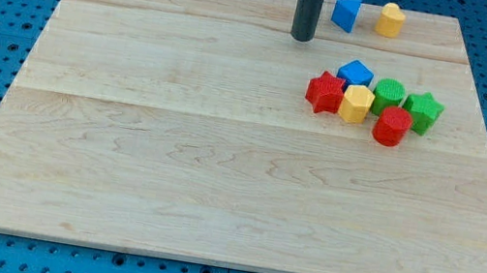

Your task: Move your arm on top right of he green circle

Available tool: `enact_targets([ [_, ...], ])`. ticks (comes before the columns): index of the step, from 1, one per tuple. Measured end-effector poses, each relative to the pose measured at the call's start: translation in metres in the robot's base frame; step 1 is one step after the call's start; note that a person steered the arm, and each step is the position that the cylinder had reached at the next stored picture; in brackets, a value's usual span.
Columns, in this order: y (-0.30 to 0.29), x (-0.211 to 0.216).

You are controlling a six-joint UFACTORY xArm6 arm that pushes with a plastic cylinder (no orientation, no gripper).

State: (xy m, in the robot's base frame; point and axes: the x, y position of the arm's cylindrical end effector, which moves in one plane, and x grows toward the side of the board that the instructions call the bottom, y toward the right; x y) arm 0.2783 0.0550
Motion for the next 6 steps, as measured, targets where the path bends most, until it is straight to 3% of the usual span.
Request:
enact_targets([
  [4,-0.015,0.0],
  [6,0.055,0.012],
])
